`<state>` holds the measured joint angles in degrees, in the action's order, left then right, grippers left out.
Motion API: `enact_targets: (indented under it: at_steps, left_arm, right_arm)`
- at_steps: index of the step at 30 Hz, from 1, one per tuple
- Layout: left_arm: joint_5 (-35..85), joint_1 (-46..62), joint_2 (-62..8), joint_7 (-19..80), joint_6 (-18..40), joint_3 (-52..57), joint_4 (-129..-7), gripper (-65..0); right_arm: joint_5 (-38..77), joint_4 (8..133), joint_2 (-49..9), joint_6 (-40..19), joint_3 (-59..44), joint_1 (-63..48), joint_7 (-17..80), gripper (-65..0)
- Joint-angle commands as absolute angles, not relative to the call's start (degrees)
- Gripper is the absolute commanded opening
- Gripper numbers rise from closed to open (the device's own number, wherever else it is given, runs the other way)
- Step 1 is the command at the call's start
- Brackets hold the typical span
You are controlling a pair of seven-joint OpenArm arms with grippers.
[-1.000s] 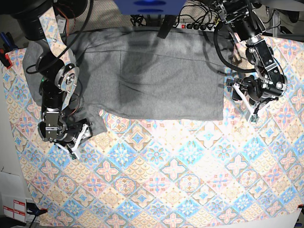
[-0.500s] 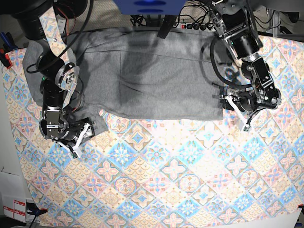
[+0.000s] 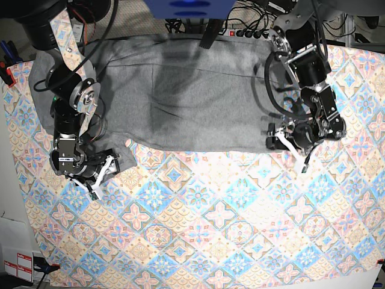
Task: Fold the T-shirt properly
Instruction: 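Lower both grippers onto the hem corners of the grey shirt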
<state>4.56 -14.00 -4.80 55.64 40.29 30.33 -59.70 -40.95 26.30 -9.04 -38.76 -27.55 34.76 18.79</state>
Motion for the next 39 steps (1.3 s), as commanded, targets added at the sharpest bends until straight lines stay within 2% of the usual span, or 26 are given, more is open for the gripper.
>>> enact_targets:
  at_steps: [1, 5, 8, 10, 14, 16, 19, 25, 39]
  left_arm:
    - [3.47, -14.02, -4.44, 57.63, 40.0, 29.93, -58.15, -28.0]
    - [3.56, -14.11, -3.74, 57.63, 40.0, 29.76, -57.27, -28.1]
    - [3.56, -14.02, -3.65, 57.63, 40.0, 29.67, -57.27, -28.4]
    - [3.47, -13.93, -3.65, 57.63, 40.0, 29.58, -57.27, -32.5]
    - [3.12, -13.76, -3.65, 57.8, 40.0, 29.49, -57.27, -46.7]
    - [3.12, -13.67, -3.82, 57.63, 40.0, 28.18, -57.27, -50.9]
    - [3.12, -13.58, -3.82, 57.63, 40.0, 26.07, -57.27, -53.9]
    - [3.21, -14.02, -4.0, 57.54, 40.0, 29.67, -57.36, -58.7]
    - [3.56, -17.01, -7.34, 57.54, 40.0, 32.31, -57.36, -59.0]
  right_arm:
    - [-41.71, 26.33, -9.36, -39.16, -27.47, 35.56, 20.35, -23.0]
    - [-41.71, 26.33, -9.36, -39.16, -27.47, 35.56, 20.44, -23.2]
    - [-41.71, 26.33, -9.36, -39.25, -27.47, 35.56, 22.29, -29.0]
    - [-41.71, 26.59, -9.36, -39.25, -27.47, 35.56, 23.08, -35.7]
    - [-41.71, 26.68, -9.36, -39.16, -27.47, 35.56, 23.08, -48.2]
    - [-41.71, 26.68, -9.36, -39.08, -27.47, 35.56, 23.08, -52.2]
    - [-41.71, 26.77, -9.36, -38.99, -27.56, 35.56, 23.16, -56.5]
    - [-41.63, 32.92, -9.27, -35.56, -29.23, 35.56, 23.16, -60.4]
    - [-41.63, 39.25, -8.84, -35.12, -29.49, 36.0, 25.27, -60.5]
